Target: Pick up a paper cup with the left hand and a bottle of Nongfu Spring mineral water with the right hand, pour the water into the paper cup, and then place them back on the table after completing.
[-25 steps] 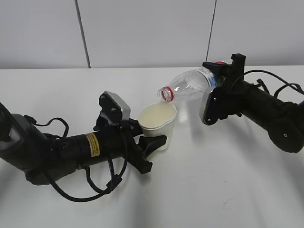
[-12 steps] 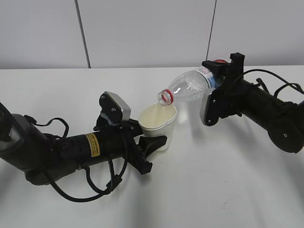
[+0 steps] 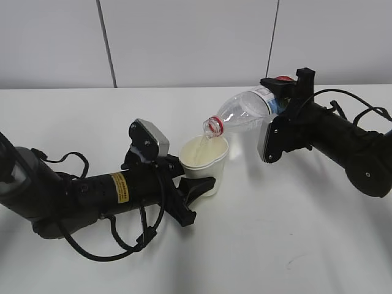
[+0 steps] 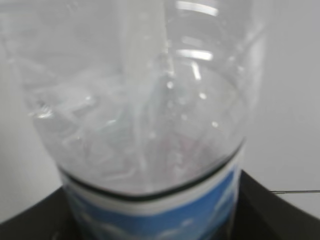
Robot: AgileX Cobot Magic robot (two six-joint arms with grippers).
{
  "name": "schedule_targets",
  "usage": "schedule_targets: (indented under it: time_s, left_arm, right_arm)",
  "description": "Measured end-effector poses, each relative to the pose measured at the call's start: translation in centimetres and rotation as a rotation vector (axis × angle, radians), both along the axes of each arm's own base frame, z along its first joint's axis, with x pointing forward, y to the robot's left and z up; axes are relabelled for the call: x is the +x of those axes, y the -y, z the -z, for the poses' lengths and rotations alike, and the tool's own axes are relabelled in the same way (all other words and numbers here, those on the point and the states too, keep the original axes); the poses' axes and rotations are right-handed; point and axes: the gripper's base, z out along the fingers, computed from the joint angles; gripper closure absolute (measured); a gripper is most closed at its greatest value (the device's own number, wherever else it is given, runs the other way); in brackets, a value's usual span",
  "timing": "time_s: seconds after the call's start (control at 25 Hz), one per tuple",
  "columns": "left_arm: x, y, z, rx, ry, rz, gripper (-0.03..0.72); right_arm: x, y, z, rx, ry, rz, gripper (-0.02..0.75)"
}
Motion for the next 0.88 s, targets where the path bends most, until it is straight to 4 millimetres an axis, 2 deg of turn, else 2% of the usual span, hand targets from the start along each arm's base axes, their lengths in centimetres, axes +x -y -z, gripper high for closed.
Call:
schedule_targets:
  time_s: [0.88]
  left_arm:
    - [0.00, -0.02, 0.06, 0.006, -0.003, -0.001, 0.337]
  right_arm:
    - [0.00, 0.00, -0.01, -0.029, 0.013, -0.001, 0.316]
